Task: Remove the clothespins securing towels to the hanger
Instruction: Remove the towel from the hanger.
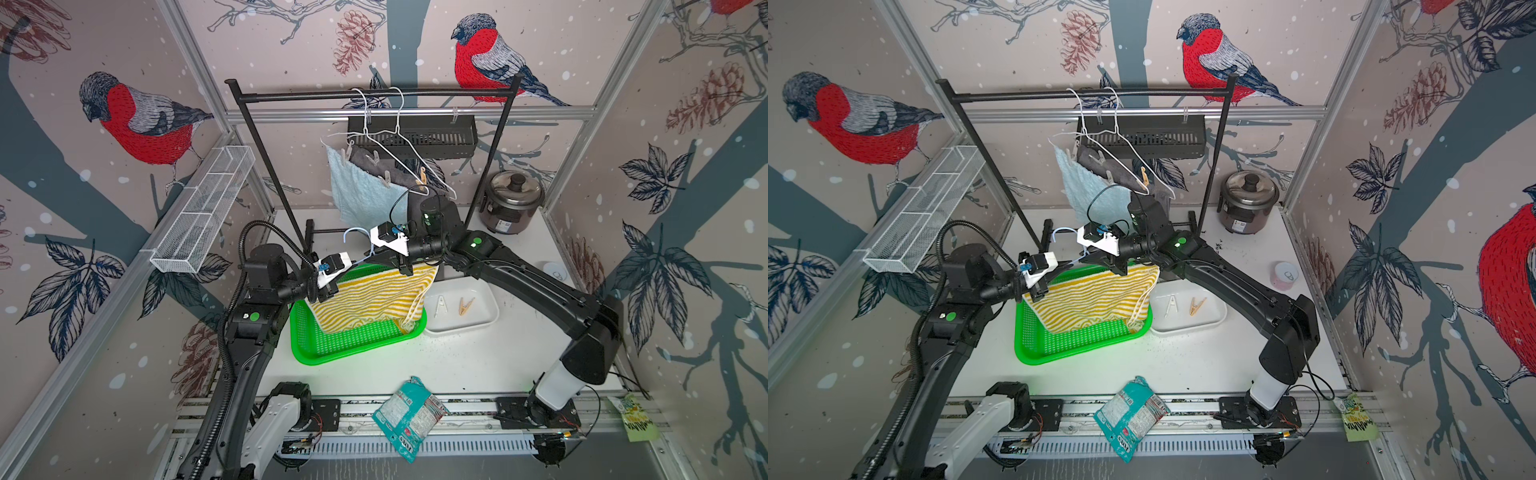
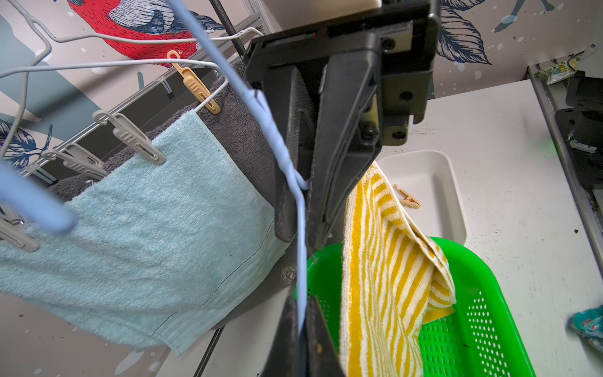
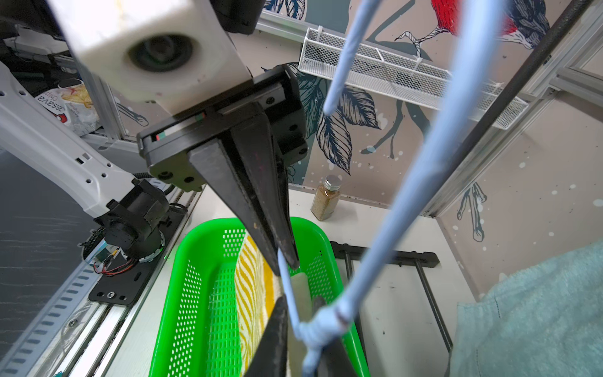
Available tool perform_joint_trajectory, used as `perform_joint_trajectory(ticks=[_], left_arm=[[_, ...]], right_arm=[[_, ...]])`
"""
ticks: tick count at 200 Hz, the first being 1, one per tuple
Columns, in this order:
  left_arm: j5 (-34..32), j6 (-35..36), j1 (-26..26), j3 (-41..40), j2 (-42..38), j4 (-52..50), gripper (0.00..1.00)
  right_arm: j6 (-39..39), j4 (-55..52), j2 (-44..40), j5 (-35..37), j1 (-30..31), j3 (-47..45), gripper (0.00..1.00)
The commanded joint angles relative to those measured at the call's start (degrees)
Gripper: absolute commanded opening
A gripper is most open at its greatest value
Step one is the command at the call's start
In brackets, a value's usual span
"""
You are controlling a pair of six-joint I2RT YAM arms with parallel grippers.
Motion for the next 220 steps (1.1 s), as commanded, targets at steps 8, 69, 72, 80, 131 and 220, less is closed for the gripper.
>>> perform_joint_trajectory(ticks=[8, 69, 72, 80, 131, 220], left_arm=[[0.53, -0.21, 0.12, -0.12, -0.51, 1.28, 0.00], [-5.81, -8.80, 0.02, -2.26, -3.87, 6.82, 0.44], [-6.43, -9.73, 0.03, -2.37, -4.06, 7.35, 0.47], [-7.94, -12.04, 0.09, -2.68, -4.76, 8.39, 0.53], [-18.02, -35.31, 0.11, -4.71, -7.86, 16.42, 0.66], [-32.67, -82.24, 0.08, -9.16, -13.66, 5.23, 0.64]], right_arm=[[1.97, 2.04, -0.67, 0.25, 0.18, -0.15, 0.04], [8.00, 7.02, -2.42, 6.71, 0.26, -3.69, 0.02], [8.40, 7.19, -2.47, 7.26, 0.24, -3.80, 0.02], [9.19, 7.43, -2.51, 8.17, 0.24, -4.10, 0.02], [16.33, 12.25, -3.88, 13.45, 0.06, -7.99, 0.02], [29.99, 20.24, -7.85, 21.33, 0.31, -14.98, 0.01]])
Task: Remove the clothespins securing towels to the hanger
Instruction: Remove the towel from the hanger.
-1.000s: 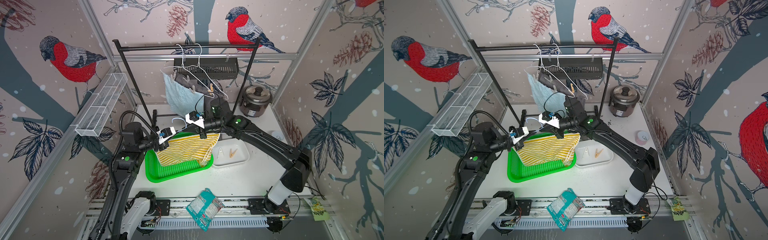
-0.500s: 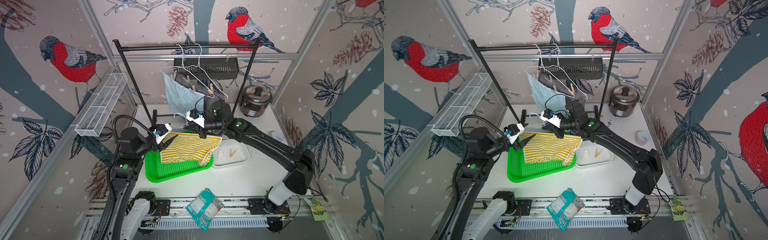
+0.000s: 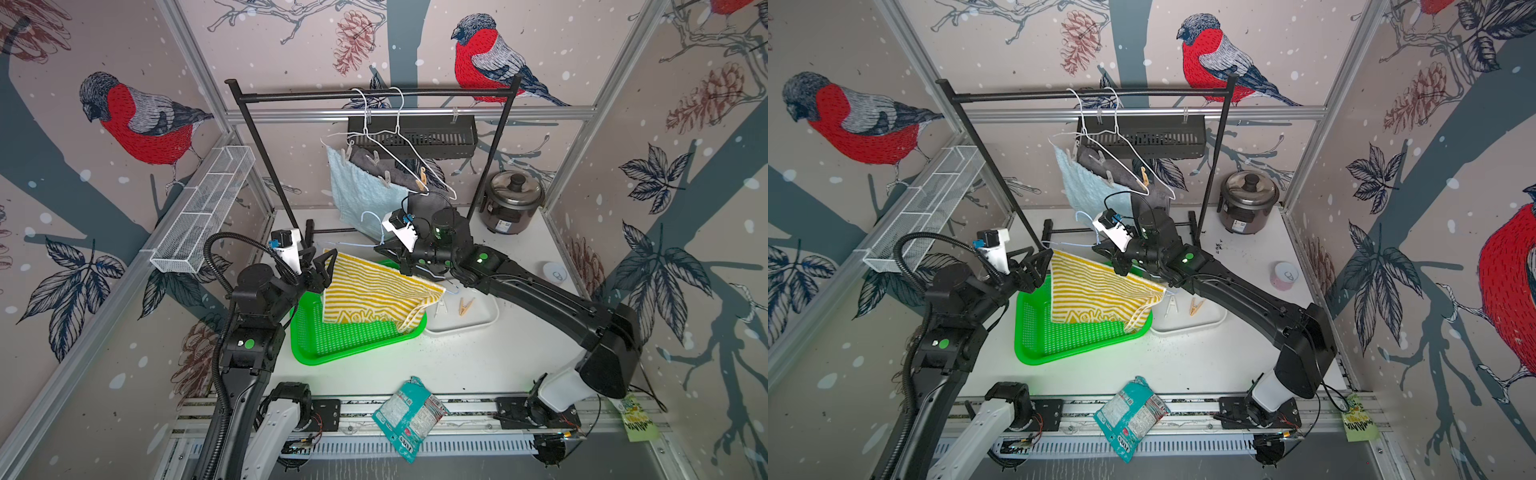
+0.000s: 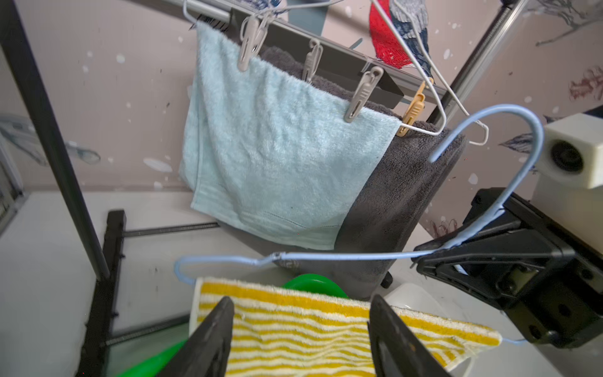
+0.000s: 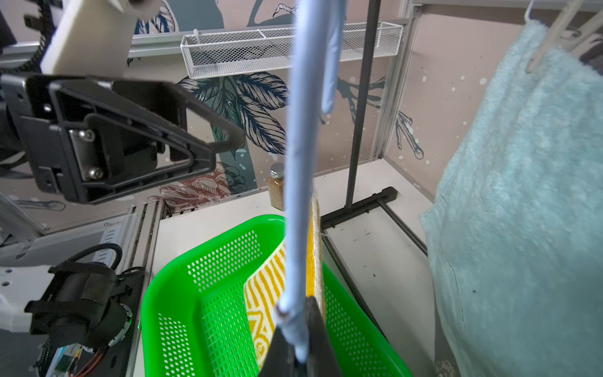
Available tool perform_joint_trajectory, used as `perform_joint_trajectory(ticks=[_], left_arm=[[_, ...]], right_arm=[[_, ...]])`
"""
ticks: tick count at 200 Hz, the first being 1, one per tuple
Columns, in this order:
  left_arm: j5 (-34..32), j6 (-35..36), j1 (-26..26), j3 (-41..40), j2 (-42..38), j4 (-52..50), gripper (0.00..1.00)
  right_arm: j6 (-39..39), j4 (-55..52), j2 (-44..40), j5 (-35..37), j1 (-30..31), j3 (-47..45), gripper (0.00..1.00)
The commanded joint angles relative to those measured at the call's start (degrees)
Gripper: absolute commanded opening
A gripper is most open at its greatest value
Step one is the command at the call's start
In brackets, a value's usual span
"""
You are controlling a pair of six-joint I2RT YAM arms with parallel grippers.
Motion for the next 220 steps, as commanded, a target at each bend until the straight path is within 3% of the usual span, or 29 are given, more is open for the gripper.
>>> perform_joint_trajectory(ticks=[1, 35, 102, 150, 220], left_arm=[[-2.60, -16.83, 0.06, -2.52, -2.80, -1.53, 0.64], [-1.93, -27.06, 0.05, -6.20, -5.94, -1.48, 0.63], [9.54, -41.60, -0.49, -12.65, -1.19, 10.13, 0.61], [7.87, -46.16, -6.26, -15.89, 1.59, 19.29, 0.60], [7.86, -48.61, -7.24, -18.20, 4.63, 24.78, 0.53]], right_arm=[[4.88, 5.68, -1.15, 2.34, 0.18, -1.41, 0.01], [8.20, 7.54, -1.99, 4.32, 0.74, -3.20, 0.01], [12.07, 11.01, -2.99, 5.32, 1.94, -5.89, 0.01], [12.07, 11.44, -2.39, 4.53, 2.58, -5.71, 0.01], [11.89, 12.44, -1.94, 3.28, 3.44, -5.80, 0.01]])
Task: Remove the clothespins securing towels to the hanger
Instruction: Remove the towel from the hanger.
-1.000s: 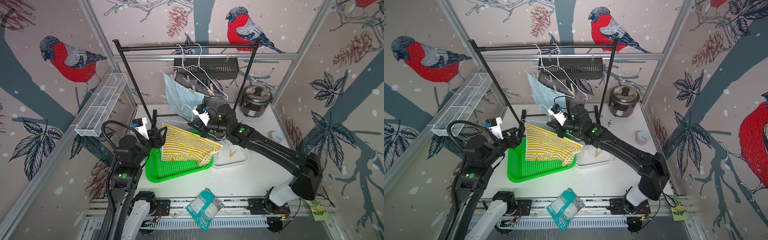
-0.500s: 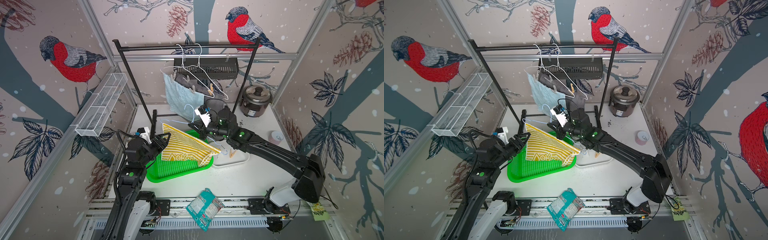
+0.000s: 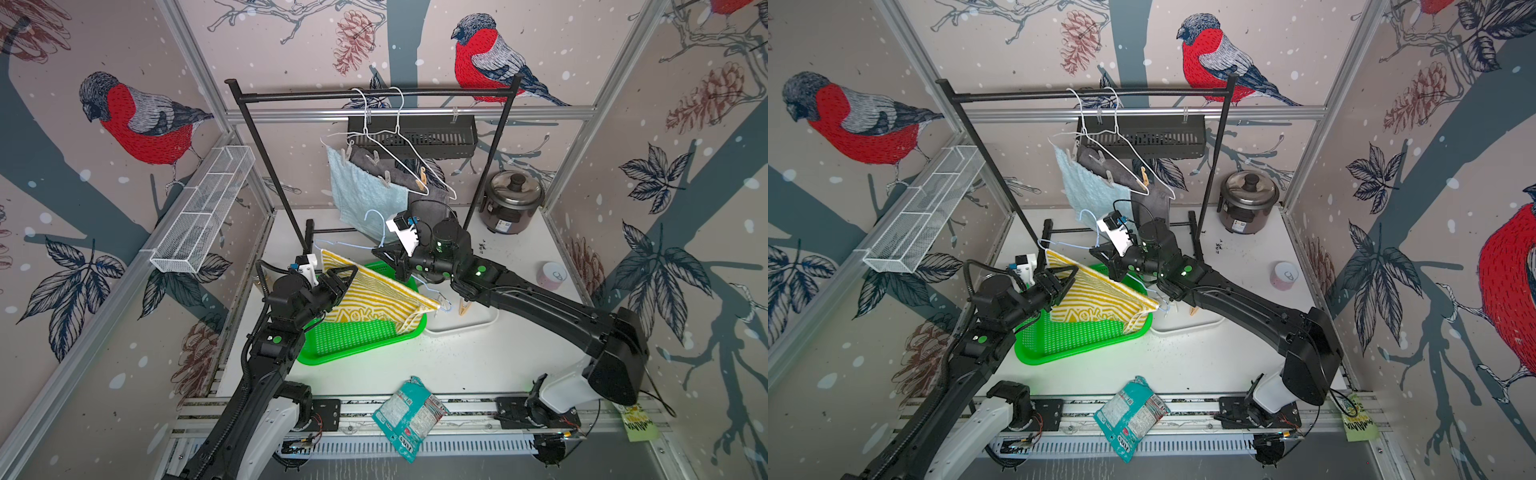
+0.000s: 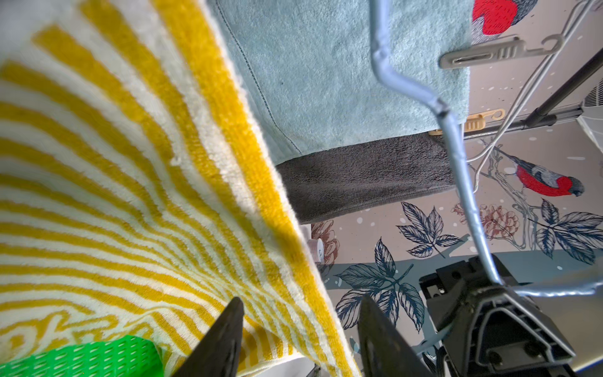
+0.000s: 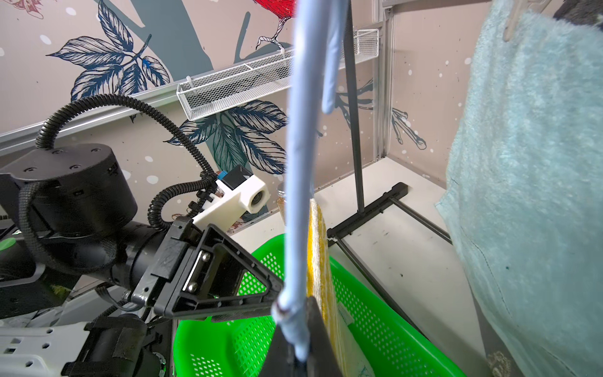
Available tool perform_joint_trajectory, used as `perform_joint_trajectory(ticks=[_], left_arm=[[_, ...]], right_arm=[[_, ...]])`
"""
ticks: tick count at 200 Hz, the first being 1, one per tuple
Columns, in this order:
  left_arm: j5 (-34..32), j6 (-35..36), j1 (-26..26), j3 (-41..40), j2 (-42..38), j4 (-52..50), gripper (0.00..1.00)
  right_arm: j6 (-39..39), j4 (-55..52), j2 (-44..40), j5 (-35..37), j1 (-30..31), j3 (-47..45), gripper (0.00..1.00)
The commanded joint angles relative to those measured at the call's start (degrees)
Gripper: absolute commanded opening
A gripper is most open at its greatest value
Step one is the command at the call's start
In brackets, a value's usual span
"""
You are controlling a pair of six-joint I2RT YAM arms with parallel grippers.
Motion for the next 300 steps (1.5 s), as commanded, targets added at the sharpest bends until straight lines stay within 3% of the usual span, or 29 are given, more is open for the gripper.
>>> perform_joint_trajectory(ticks=[1, 99, 153, 208, 253, 300], left_arm=[[0.35, -2.42, -0.07, -0.99, 0.70, 7.16, 0.53], [1.69, -2.21, -0.68, -1.69, 3.51, 8.51, 0.36], [0.75, -1.68, -0.68, -1.76, 3.33, 8.03, 0.15], [-0.12, -1.27, -0.68, -1.65, 2.52, 6.55, 0.00], [-2.62, 0.17, -0.69, -1.13, 0.97, 3.30, 0.00], [-9.20, 4.65, -0.69, 1.13, -3.59, -8.13, 0.00]], right_arm=[[0.19, 3.97, 0.15, -0.87, 0.43, 0.14, 0.01], [0.94, 5.20, 1.13, -2.01, 1.05, 0.71, 0.01], [1.01, 5.04, 1.31, -1.66, 1.05, 0.71, 0.01], [0.36, 3.81, 1.56, -0.24, 0.95, 0.80, 0.01], [-0.57, 2.34, 1.64, 1.17, 0.78, 0.89, 0.01], [-2.82, -0.99, 2.61, 5.69, 0.78, 1.84, 0.01]])
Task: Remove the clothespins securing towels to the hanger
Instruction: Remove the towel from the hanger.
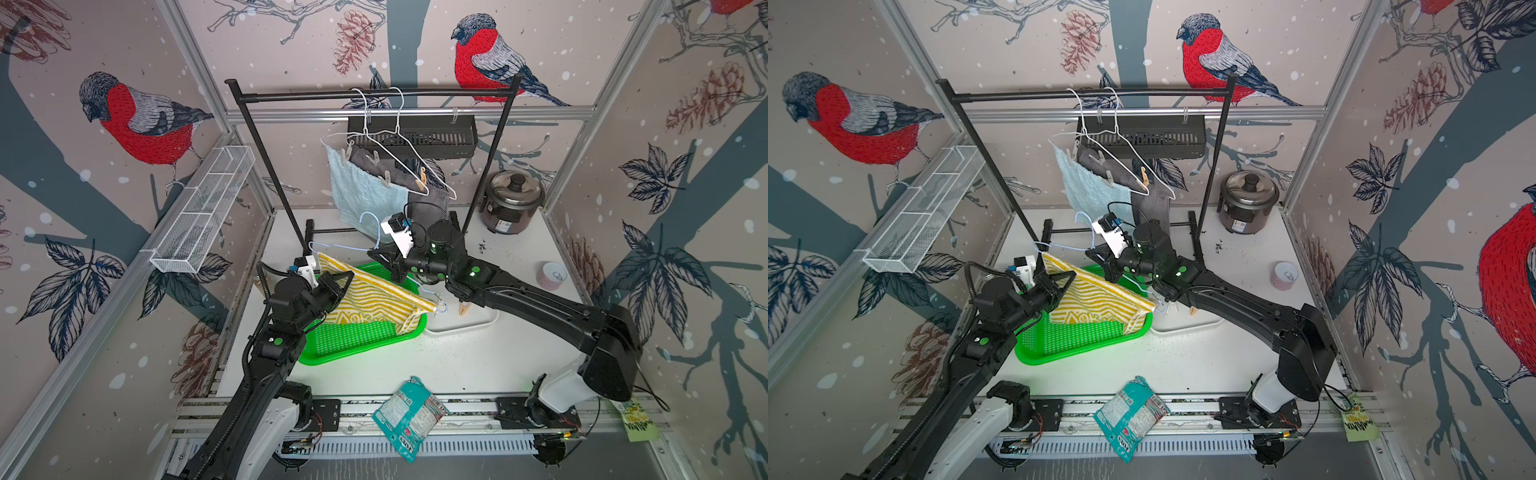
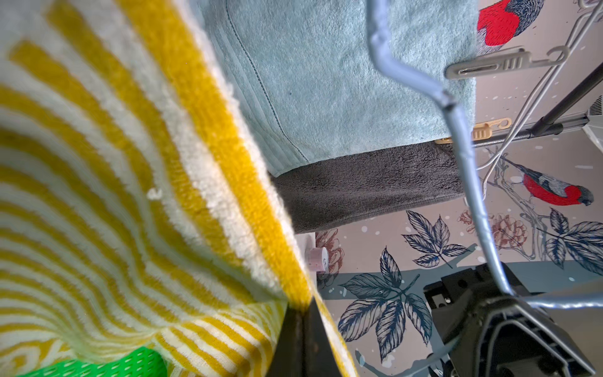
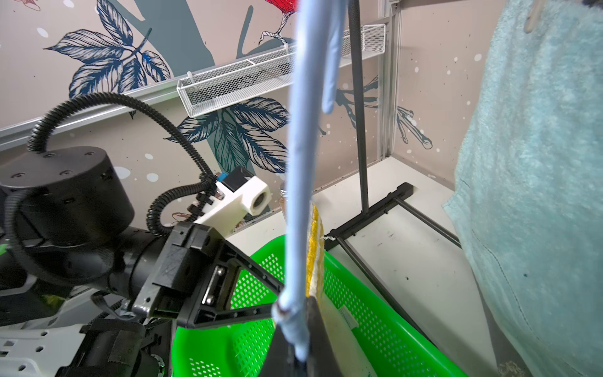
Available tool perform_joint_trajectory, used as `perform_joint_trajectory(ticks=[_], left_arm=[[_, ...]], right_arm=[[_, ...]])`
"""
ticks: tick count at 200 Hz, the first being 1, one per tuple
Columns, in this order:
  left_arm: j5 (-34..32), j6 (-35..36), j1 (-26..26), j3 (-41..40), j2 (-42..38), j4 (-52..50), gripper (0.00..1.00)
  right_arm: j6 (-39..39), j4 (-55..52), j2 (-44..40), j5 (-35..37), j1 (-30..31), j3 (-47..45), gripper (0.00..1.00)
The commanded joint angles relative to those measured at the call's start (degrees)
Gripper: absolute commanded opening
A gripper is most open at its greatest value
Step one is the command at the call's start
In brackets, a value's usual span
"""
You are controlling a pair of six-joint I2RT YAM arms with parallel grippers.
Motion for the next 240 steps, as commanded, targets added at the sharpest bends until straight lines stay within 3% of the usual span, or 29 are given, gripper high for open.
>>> perform_joint_trajectory(ticks=[1, 60, 103, 170, 196, 205, 240], left_arm=[[-4.75, 3.23, -0.10, 1.38, -1.99, -5.81, 0.00], [-14.37, 5.81, -0.10, 1.83, -11.35, -16.09, 0.00], [-19.23, 10.13, 0.04, 6.33, -11.27, -25.79, 0.00], [-21.85, 11.56, 0.00, 5.15, -11.82, -33.92, 0.00], [-19.62, 12.23, 0.03, 2.86, -10.71, -32.10, 0.00], [-18.44, 12.23, 0.00, 2.16, -10.44, -30.21, 0.09], [-16.83, 15.96, 0.23, 5.90, -7.13, -27.73, 0.29]], right_arm=[[-2.41, -1.28, 0.48, 3.89, 0.06, 0.89, 0.01], [-3.64, -3.81, 2.74, 11.26, 0.15, 3.16, 0.01], [-6.37, -5.41, 3.47, 15.63, 0.12, 5.23, 0.00], [-8.62, -6.11, 2.17, 14.20, 0.06, 4.67, 0.01], [-8.08, -4.87, 1.91, 9.86, 0.09, 4.20, 0.00], [-7.68, -3.99, 1.81, 6.90, 0.14, 3.89, 0.01], [-6.38, -3.54, 1.63, 1.27, 0.33, 3.62, 0.01]])
